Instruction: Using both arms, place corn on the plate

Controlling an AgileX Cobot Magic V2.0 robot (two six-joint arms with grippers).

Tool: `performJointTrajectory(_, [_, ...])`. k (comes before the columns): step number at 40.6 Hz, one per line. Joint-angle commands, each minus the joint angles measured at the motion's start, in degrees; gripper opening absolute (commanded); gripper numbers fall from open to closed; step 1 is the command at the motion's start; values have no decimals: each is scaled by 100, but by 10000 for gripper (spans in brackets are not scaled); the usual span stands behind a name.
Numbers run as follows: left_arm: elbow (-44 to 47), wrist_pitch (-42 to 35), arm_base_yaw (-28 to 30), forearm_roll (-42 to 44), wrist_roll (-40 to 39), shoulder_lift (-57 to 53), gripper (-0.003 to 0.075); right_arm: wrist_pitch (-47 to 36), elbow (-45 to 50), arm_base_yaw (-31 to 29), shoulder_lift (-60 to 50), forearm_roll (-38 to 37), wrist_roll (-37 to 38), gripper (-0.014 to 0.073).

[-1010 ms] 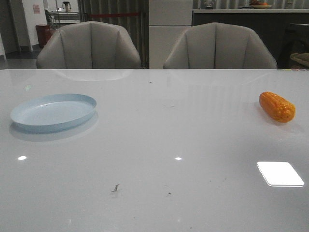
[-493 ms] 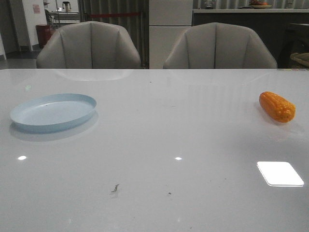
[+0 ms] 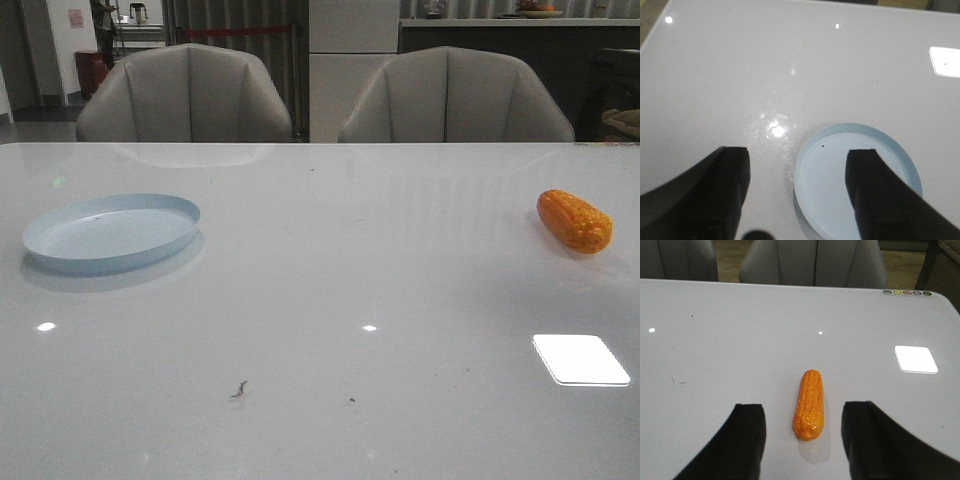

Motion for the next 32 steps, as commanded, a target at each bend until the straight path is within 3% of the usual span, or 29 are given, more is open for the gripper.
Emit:
performJointTrajectory(1, [-1023, 573, 15, -128, -52, 535, 482, -507, -222, 6, -46, -50, -27, 457])
performJointTrajectory(11, [-2392, 1570, -68, -139, -52, 2018, 482, -496, -222, 6, -46, -50, -27, 457])
performJointTrajectory(32, [-2463, 1607, -68, -267, -52, 3307, 482, -490, -222, 6, -46, -50, -27, 457])
